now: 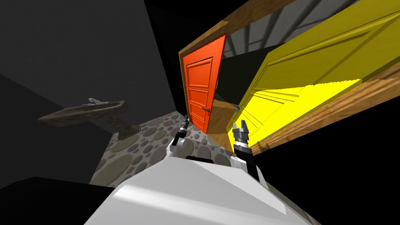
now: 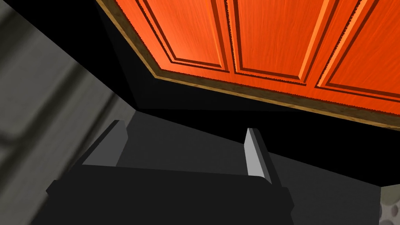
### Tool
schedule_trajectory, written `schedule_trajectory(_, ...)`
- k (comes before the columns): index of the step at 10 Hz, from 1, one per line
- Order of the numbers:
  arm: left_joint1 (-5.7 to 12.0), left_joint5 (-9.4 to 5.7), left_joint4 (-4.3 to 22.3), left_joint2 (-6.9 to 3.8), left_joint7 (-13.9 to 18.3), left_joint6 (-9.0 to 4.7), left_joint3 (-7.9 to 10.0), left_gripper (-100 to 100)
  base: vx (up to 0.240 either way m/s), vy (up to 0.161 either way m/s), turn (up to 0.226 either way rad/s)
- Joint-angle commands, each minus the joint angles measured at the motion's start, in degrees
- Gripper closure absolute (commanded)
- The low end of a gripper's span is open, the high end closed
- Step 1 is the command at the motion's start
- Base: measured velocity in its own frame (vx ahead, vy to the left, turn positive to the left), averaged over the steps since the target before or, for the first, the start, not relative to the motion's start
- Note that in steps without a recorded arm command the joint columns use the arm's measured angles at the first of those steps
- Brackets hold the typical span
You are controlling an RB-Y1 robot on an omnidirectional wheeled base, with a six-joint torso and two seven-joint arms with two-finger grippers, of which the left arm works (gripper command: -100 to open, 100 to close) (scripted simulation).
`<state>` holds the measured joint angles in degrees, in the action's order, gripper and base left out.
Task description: Push the door open
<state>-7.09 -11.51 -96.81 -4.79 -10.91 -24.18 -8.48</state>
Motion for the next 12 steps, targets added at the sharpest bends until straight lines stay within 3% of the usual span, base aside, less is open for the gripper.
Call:
schedule_trajectory(1, 1.15, -0.28, 1.62, -0.11, 0.04, -0.08, -0.05, -100, 0.071, 0.025, -0.019)
schedule_trajectory(12, 10.21, -3.57, 16.94, 0.39, -0.97, 0.54, -4.43, -100, 0.085, 0.055, -0.075)
